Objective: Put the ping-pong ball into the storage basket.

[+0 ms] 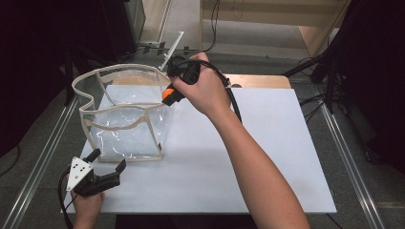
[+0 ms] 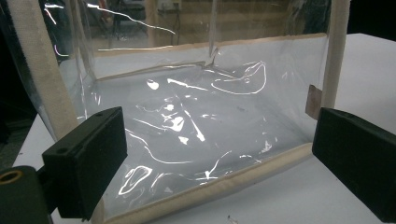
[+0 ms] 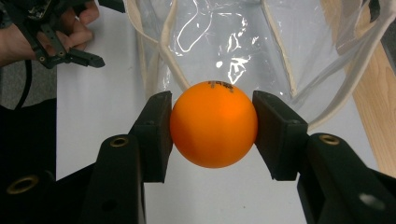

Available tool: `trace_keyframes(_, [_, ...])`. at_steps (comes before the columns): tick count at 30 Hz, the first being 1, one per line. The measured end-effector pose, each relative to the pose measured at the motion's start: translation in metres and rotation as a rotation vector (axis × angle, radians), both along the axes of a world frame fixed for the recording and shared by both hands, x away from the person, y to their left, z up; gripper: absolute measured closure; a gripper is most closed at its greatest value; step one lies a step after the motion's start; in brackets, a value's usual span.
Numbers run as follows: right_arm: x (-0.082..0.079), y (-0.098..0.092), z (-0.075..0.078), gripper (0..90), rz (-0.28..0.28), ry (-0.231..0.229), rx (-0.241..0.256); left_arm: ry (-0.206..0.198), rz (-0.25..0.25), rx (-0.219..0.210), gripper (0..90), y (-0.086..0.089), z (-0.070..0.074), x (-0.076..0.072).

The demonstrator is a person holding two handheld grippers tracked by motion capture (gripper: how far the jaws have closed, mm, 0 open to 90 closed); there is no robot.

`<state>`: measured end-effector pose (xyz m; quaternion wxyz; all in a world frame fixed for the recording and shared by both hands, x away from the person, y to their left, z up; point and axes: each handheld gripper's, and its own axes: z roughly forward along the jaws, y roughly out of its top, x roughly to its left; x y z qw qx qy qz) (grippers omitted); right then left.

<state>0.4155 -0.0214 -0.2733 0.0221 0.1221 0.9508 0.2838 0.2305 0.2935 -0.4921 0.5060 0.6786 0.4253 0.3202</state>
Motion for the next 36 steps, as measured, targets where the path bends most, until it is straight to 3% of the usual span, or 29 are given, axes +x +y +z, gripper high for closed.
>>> trace_keyframes(21, [0.013, 0.020, 0.004, 48.3, 0.006, 0.003, -0.013, 0.002, -0.001, -0.009, 3.7, 0.001, 0.000, 0.000])
trace_keyframes(36, [0.026, 0.032, -0.005, 48.2, -0.015, 0.003, -0.047, 0.003, -0.002, -0.011, 3.8, 0.001, 0.000, 0.001])
